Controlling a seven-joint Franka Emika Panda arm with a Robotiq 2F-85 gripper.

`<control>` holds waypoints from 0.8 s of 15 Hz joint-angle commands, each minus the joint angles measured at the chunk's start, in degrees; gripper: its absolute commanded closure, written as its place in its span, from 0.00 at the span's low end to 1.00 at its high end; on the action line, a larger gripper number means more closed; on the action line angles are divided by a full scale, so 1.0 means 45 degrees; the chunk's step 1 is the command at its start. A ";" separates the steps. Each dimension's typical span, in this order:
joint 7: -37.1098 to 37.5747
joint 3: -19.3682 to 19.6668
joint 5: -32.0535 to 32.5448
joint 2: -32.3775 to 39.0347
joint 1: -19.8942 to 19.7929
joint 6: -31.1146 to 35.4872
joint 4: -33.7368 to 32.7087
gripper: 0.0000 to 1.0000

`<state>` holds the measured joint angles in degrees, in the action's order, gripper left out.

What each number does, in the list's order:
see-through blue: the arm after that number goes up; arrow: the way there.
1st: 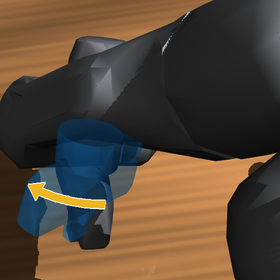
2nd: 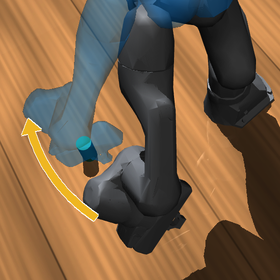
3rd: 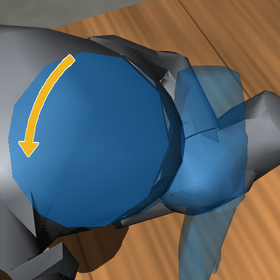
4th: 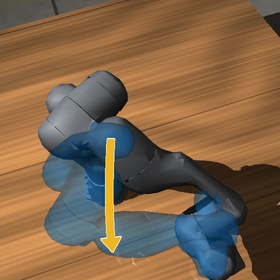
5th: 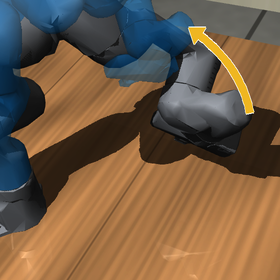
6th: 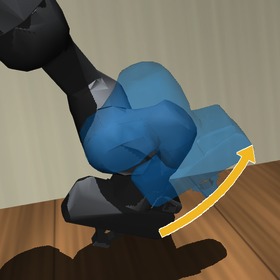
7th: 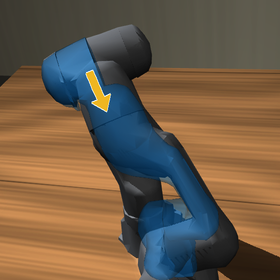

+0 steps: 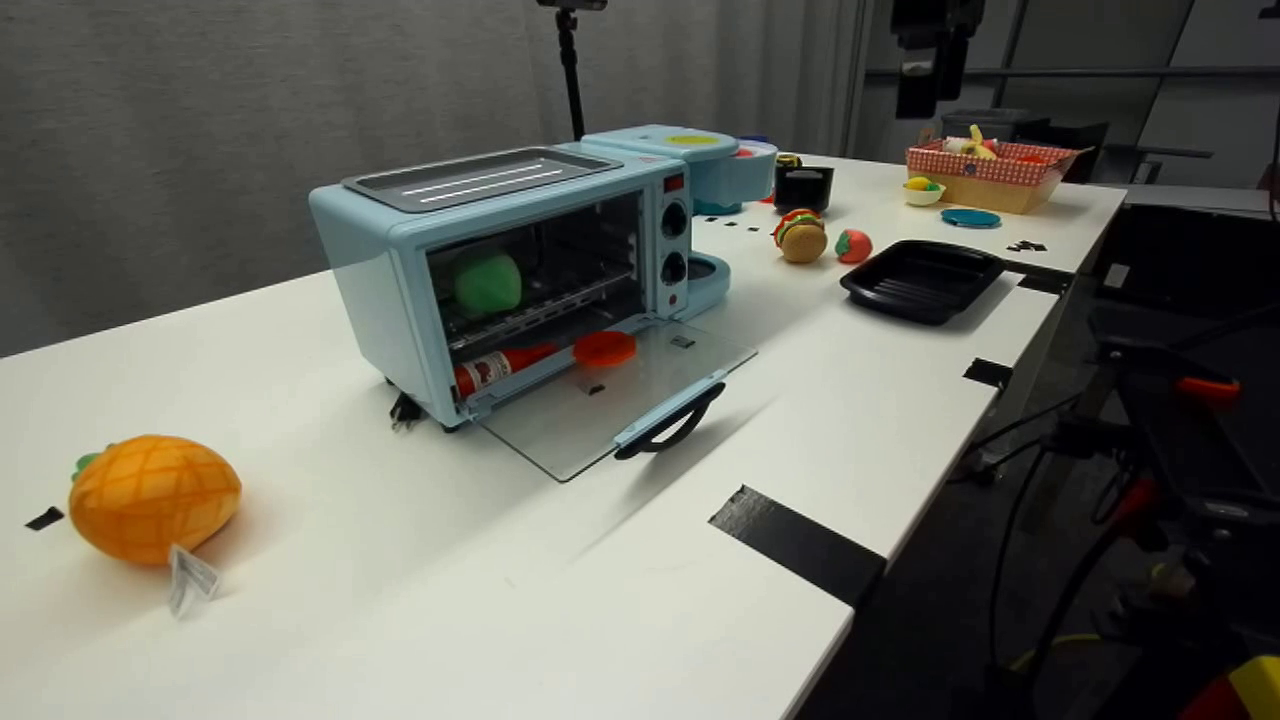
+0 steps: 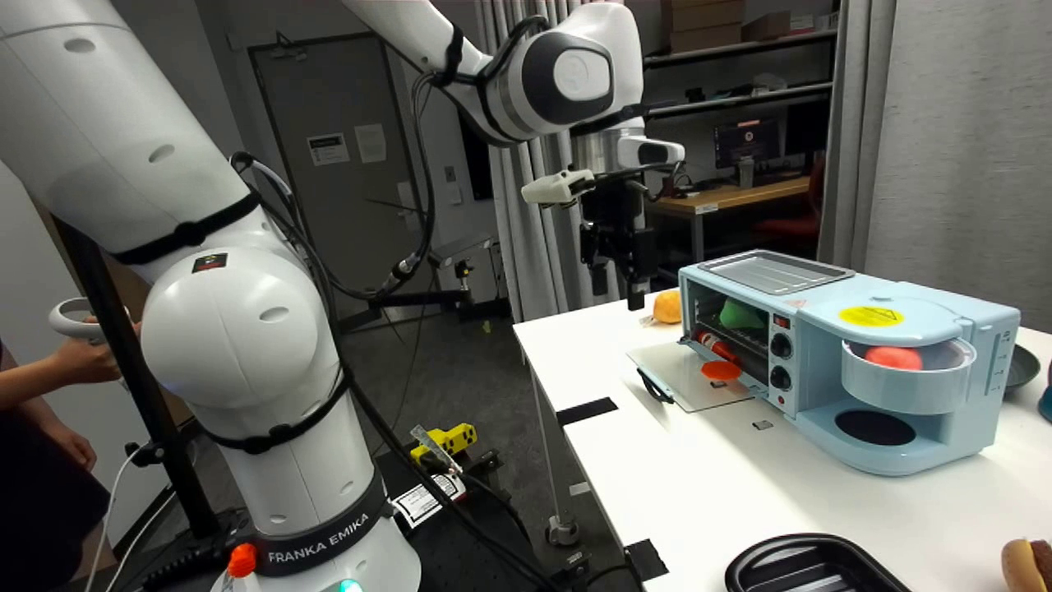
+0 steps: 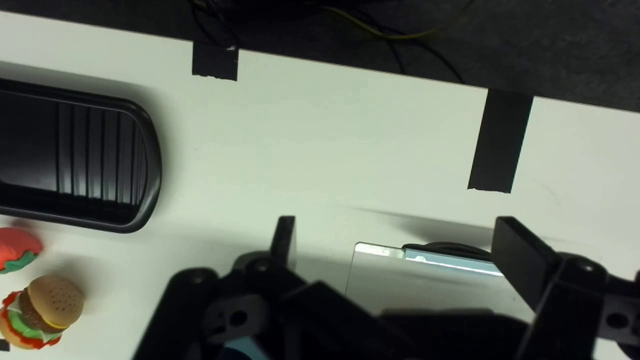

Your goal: Close the door of the oven

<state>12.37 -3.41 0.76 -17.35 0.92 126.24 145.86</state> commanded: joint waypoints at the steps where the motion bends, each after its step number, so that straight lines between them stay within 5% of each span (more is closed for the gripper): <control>1: 0.0530 -0.0205 -0.0623 0.1023 0.0184 0.1193 0.0139 0.00; 12: 0.0330 -0.0648 -0.1227 0.4270 0.0839 0.3563 -0.0374 0.00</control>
<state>15.19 -6.41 -3.33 -1.67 3.89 140.95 146.20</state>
